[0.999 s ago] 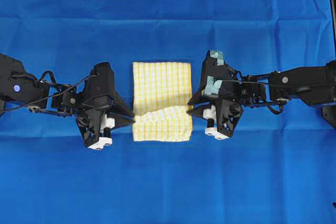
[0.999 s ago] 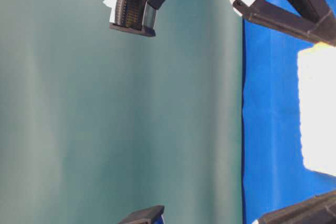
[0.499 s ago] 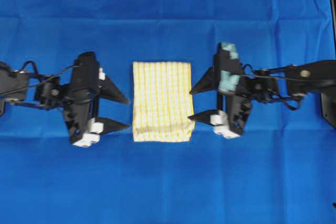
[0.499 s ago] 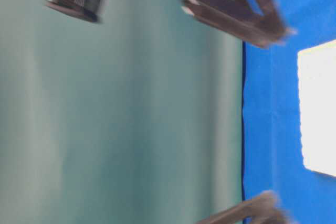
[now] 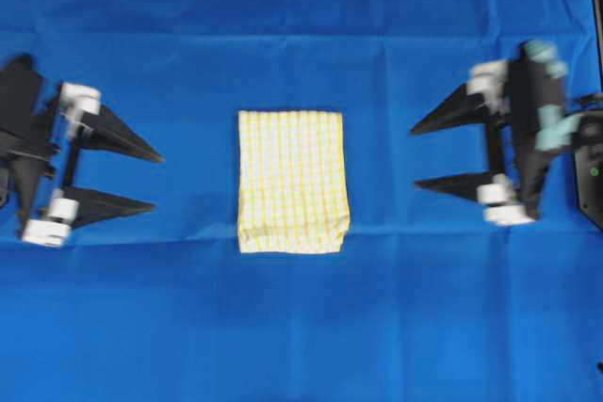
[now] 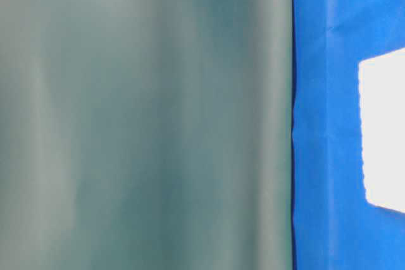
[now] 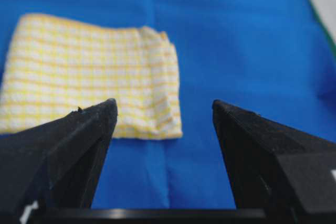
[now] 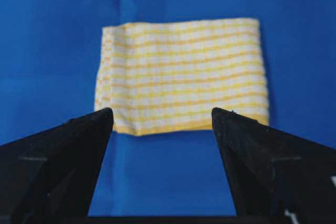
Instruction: Fold the yellow towel.
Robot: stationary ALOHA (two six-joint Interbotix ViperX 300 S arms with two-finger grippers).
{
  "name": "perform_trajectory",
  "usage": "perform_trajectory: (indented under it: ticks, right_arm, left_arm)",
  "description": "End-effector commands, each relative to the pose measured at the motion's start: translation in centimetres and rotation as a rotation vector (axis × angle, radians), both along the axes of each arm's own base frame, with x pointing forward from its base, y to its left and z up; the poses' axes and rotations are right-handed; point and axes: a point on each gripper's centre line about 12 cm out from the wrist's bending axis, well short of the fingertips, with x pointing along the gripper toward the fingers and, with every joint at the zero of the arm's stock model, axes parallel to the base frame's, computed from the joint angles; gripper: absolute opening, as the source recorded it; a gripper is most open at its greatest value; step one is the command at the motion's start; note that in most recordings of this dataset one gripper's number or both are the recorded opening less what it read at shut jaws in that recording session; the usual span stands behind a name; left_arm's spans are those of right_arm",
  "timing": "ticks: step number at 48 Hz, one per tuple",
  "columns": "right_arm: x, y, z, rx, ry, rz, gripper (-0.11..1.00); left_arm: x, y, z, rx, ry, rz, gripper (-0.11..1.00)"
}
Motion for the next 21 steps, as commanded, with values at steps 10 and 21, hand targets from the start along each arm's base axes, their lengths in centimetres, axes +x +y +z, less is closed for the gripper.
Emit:
perform_trajectory:
  ticks: [10, 21]
  right_arm:
    - [-6.4, -0.7, 2.1, -0.071, -0.154, -0.002, 0.75]
    - [-9.6, -1.0, 0.2, -0.097, -0.218, -0.003, 0.75]
  left_arm:
    - [-4.0, 0.6, 1.4, 0.104, -0.171, -0.031, 0.66]
    - [-6.6, 1.0, 0.2, 0.105, -0.233, -0.024, 0.66]
